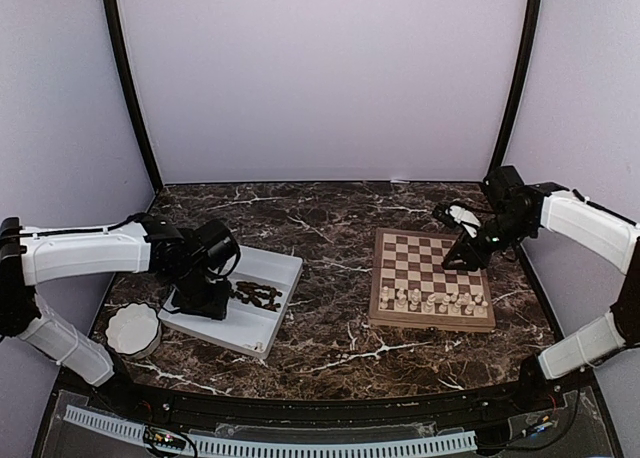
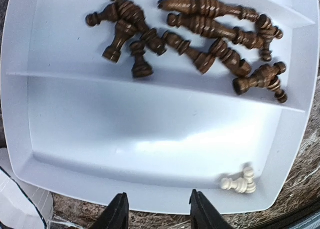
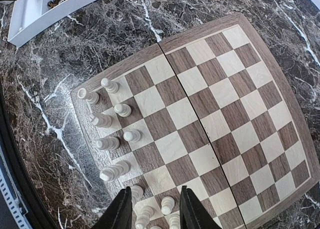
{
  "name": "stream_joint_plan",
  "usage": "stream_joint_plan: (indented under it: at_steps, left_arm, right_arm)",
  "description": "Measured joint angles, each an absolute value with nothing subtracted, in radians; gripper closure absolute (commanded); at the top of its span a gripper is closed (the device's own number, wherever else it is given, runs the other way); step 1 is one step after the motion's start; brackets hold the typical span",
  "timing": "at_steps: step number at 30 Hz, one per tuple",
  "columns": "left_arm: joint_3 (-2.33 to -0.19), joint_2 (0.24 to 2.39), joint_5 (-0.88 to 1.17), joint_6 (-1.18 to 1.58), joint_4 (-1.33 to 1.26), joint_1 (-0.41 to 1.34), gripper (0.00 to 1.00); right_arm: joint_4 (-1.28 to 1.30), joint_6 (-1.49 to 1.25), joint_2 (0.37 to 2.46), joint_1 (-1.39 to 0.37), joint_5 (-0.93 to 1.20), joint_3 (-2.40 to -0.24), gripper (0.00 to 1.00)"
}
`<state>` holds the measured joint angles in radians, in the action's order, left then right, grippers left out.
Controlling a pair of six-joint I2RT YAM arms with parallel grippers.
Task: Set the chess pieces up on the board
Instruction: Adjust the chess pile in the storage box.
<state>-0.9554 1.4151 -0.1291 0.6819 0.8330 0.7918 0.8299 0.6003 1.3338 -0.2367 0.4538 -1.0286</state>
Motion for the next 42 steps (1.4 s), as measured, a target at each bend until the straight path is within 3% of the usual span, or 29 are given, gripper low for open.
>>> stream_joint_plan:
  at_steps: [10,29,42]
  left_arm:
    - [-0.919,1.520,-0.084,0.675,0.896,0.789,0.45]
    - [-0.973,1.675,0.243,0.568,0.682,0.761,0.62]
    - [-0.979,1.660,0.323,0.497,0.652,0.770,0.53]
  right_arm:
    - [0.806,0.590,1.372,-0.244,0.487,-1.032,0.64]
    - [0.789,0.585,1.371,-0.255,0.494,-1.032,0.63]
    - [0.788,0.584,1.371,-0.255,0.493,-1.032,0.63]
